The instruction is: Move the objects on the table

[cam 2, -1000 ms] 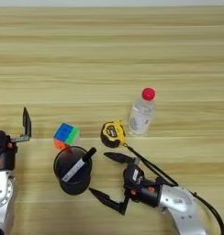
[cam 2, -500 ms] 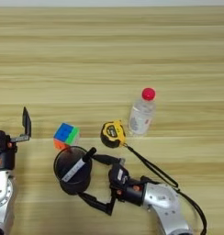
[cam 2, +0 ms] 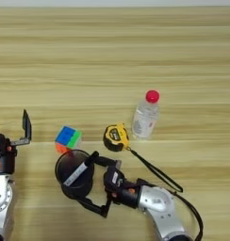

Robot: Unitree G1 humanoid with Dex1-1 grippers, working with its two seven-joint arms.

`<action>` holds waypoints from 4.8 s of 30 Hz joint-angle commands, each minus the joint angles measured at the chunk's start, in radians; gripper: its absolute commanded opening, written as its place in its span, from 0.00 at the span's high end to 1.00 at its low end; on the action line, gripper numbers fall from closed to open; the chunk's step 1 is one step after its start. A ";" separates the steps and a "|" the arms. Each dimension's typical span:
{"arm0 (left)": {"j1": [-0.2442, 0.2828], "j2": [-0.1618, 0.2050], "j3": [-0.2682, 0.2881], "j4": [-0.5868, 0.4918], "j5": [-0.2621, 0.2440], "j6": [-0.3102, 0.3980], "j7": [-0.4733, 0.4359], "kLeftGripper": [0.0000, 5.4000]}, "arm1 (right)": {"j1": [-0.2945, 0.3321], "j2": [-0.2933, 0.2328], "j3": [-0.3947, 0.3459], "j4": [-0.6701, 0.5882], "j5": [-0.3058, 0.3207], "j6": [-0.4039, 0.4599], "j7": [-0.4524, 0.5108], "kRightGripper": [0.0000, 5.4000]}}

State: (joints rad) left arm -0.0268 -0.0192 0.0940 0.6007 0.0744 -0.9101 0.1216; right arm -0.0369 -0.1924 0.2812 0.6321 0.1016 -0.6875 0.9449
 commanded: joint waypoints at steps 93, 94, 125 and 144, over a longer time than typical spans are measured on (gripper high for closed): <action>0.005 -0.009 -0.001 -0.006 -0.003 0.009 0.009 0.00 | 0.134 -0.069 -0.266 -0.414 0.136 0.288 -0.338 0.11; 0.004 -0.009 -0.001 -0.005 -0.003 0.008 0.009 0.00 | 0.135 -0.072 -0.278 -0.414 0.141 0.298 -0.344 0.11; -0.010 -0.001 0.002 0.011 -0.015 0.004 -0.001 0.00 | -0.011 -0.133 -0.440 -0.047 0.046 0.290 -0.541 0.11; -0.012 0.011 0.010 0.014 -0.031 0.005 -0.014 0.00 | -0.166 -0.091 -0.435 0.311 -0.007 0.119 -0.671 0.02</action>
State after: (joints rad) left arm -0.0310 -0.0154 0.1035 0.6030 0.0510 -0.9102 0.1137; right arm -0.2091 -0.2993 -0.1522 0.9112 0.1035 -0.5779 0.2808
